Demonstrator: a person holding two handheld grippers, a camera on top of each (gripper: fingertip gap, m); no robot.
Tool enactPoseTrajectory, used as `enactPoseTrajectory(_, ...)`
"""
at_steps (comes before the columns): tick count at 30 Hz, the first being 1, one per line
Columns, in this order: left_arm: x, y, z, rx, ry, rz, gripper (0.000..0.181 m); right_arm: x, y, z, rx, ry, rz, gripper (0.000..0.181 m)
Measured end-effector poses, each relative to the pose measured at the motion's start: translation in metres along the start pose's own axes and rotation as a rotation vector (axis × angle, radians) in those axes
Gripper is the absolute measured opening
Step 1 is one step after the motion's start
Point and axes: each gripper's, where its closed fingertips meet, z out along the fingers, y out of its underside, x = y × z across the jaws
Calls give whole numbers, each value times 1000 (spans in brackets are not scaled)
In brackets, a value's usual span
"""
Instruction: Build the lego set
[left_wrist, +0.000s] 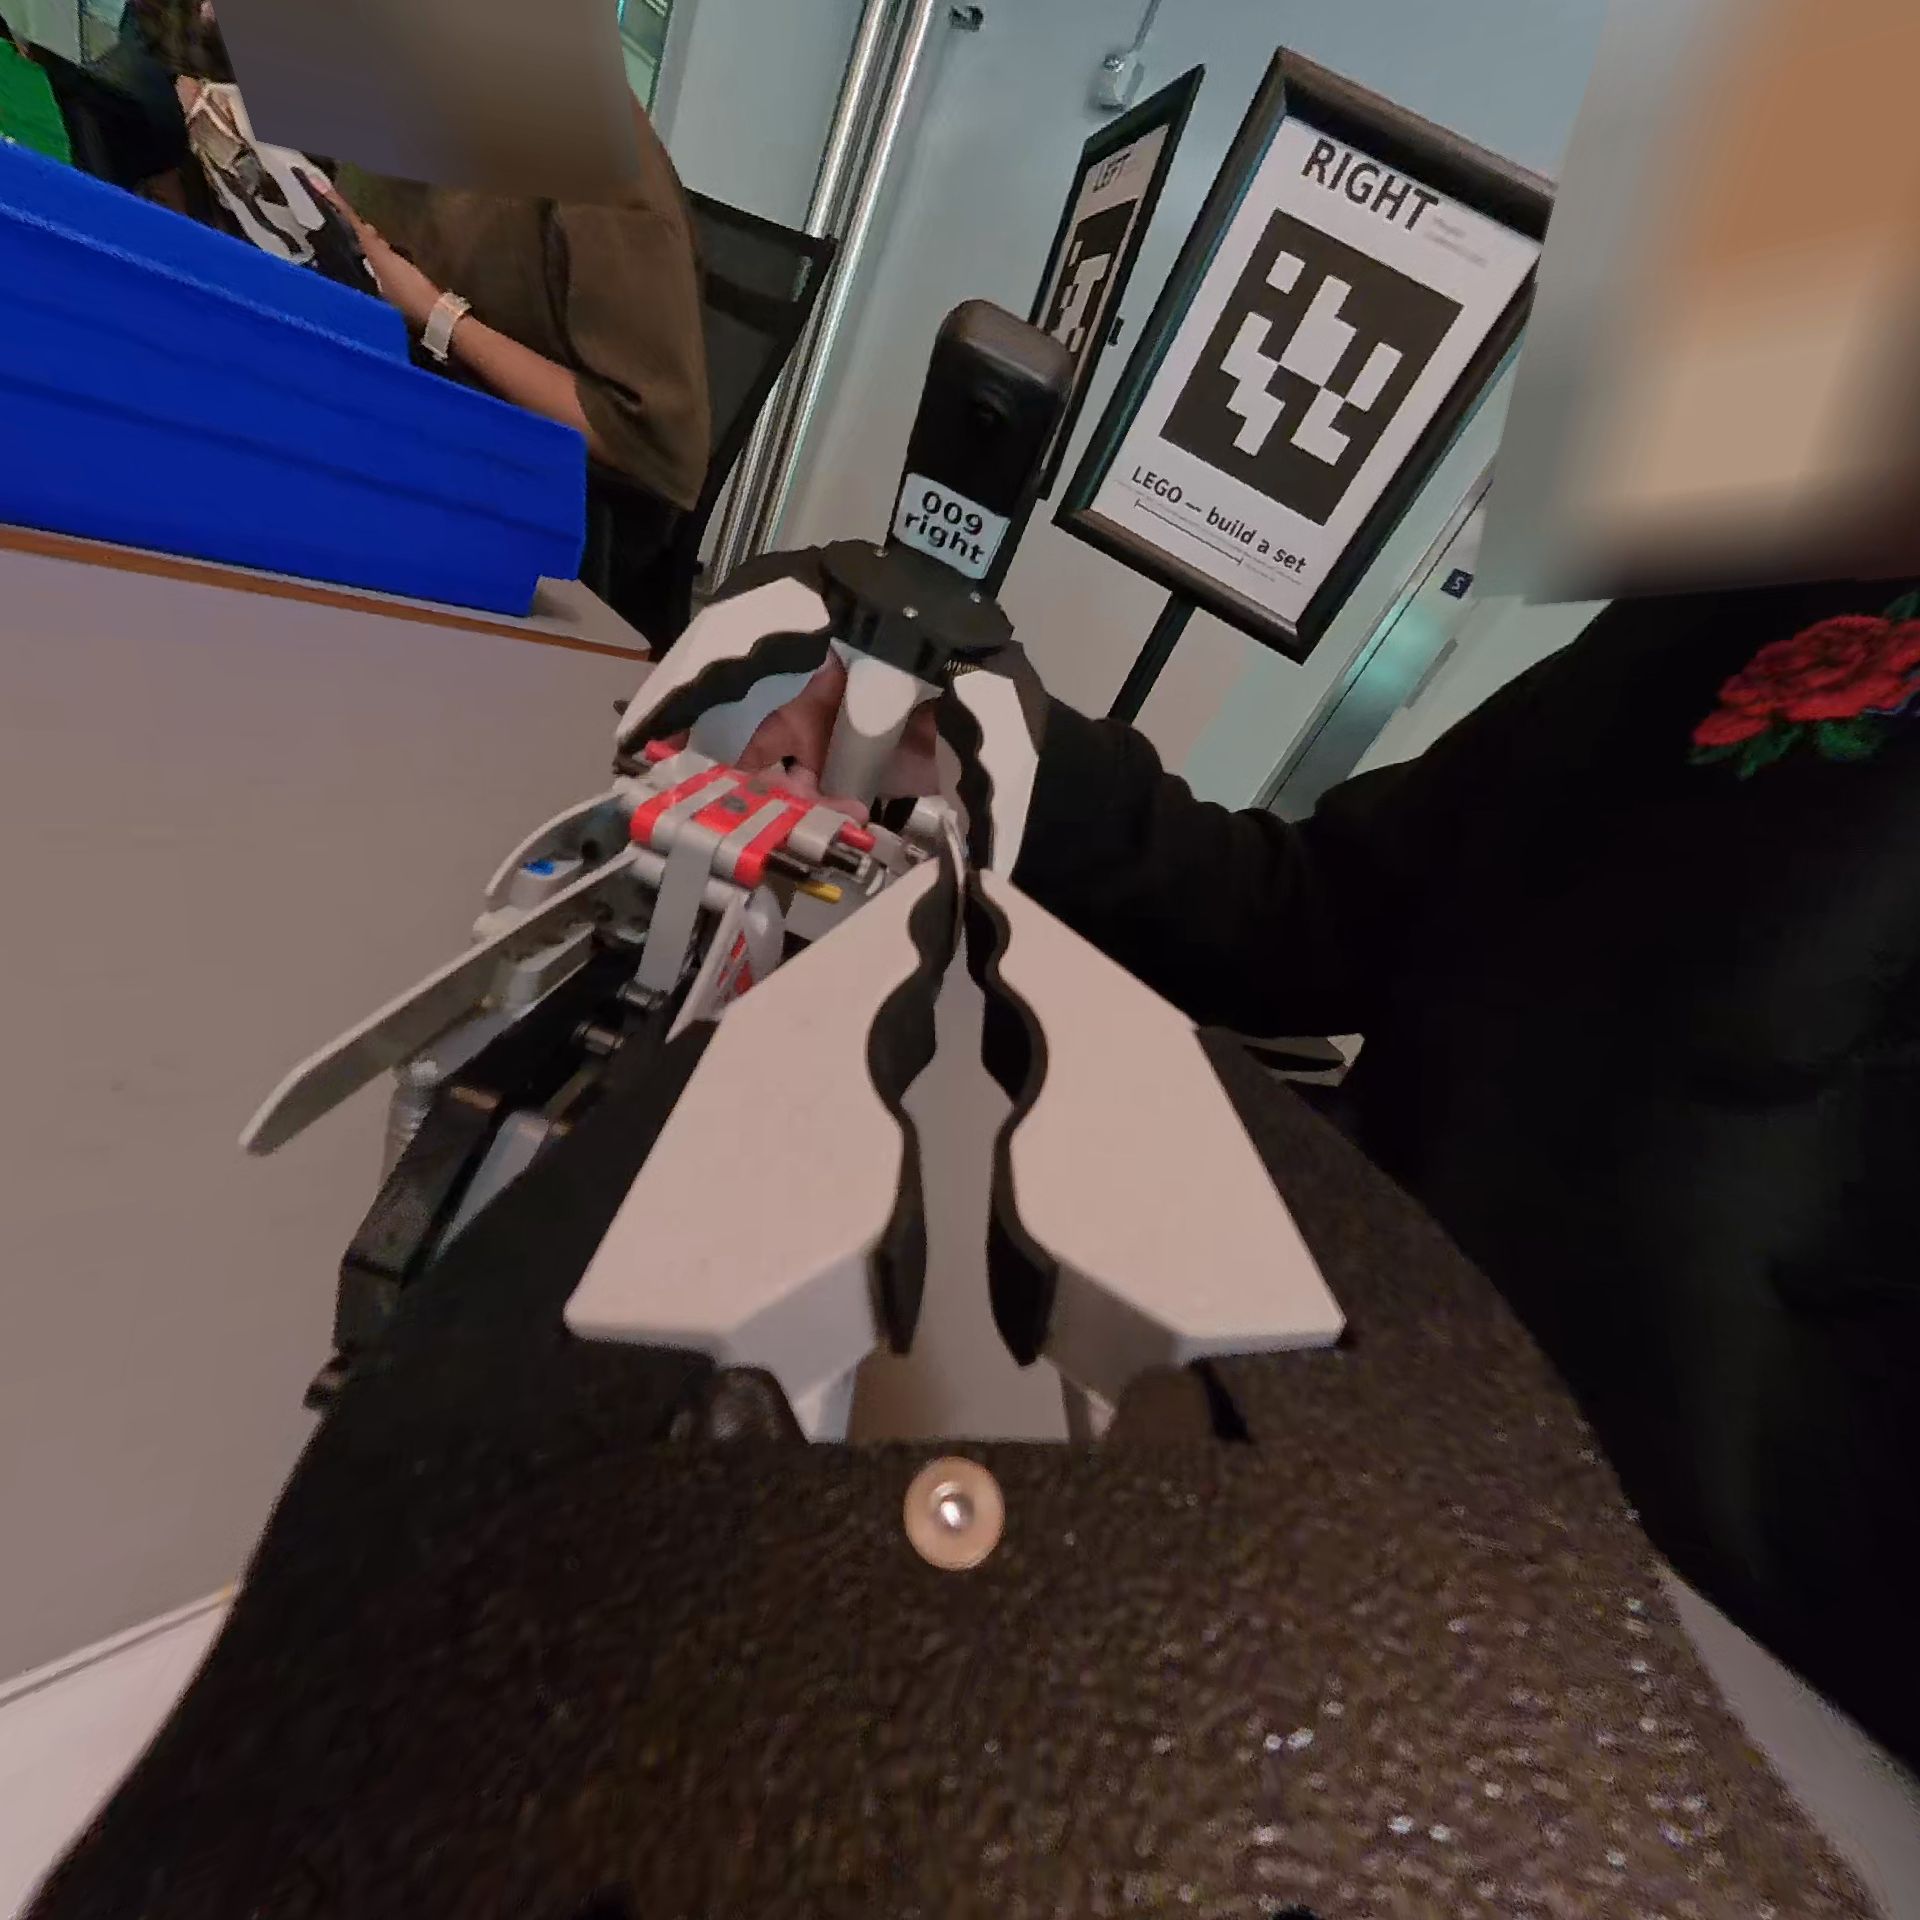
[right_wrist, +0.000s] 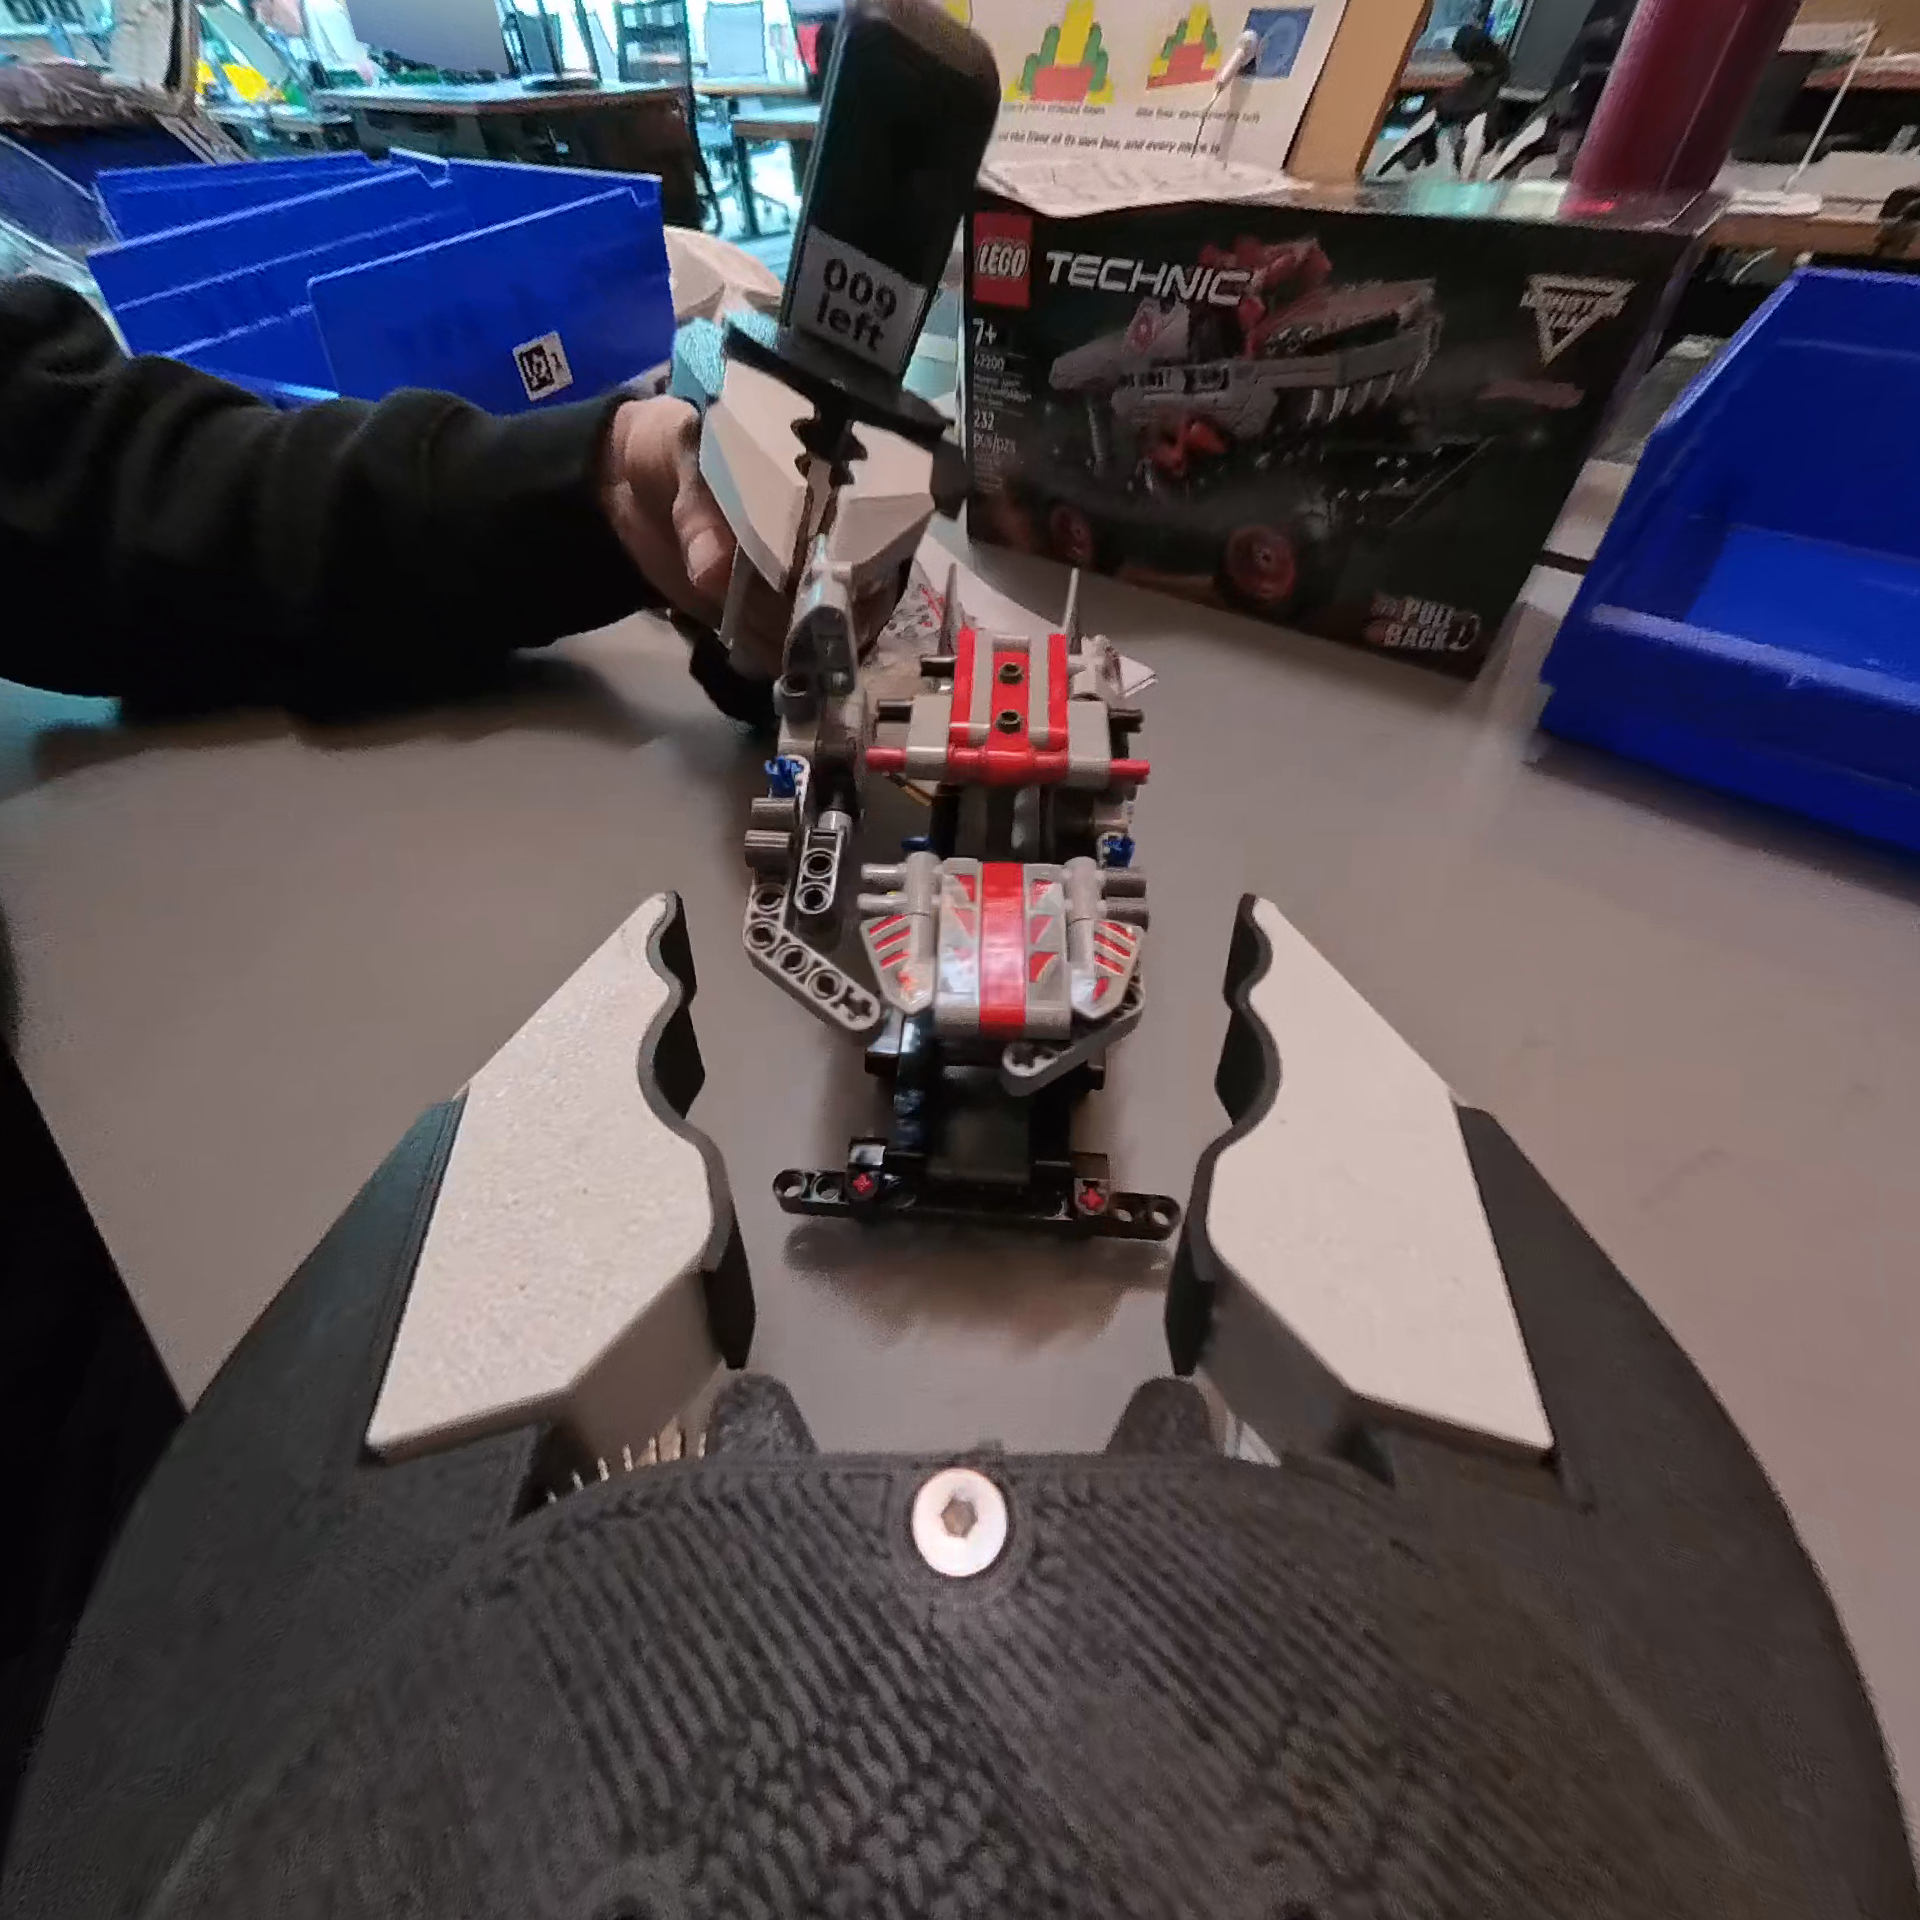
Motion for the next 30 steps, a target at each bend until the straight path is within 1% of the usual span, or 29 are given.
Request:
enactPoseTrajectory(2, 1, -2, 1, 8, 6, 4, 0, -1, 2, 4, -11, -14, 2, 100)
enactPoseTrajectory(5, 0, 0, 1, -12, -2, 41, 0, -3, 3, 10, -23, -33, -19, 92)
enactPoseTrajectory(7, 4, -1, 1, -15, 0, 104, 0, -5, 3, 13, -32, -34, -40, 92)
enactPoseTrajectory(11, 9, -1, 1, -28, 2, 207, 0, -6, 5, 14, -35, -30, -79, 85)
enactPoseTrajectory(14, 18, 2, 0, -44, 25, 346, 0, -8, 5, 15, -29, -22, -107, 86)
enactPoseTrajectory(18, 29, 9, -2, -84, 33, 543, 0, -13, 6, 17, -24, -9, -162, 93)
enactPoseTrajectory(21, 32, 11, -2, -95, 27, 638, 0, -15, 5, 16, -13, 4, -192, 92)
enactPoseTrajectory(23, 33, 11, -2, -93, 29, 654, 0, -17, 0, 14, 21, 2, -194, 88)
enactPoseTrajectory(25, 34, 11, -2, -91, 36, 659, 0, -17, -3, 12, 48, 9, -201, 88)
enactPoseTrajectory(30, 38, 13, -2, -113, 54, 688, 0, -23, -3, 13, 44, -18, -212, 89)
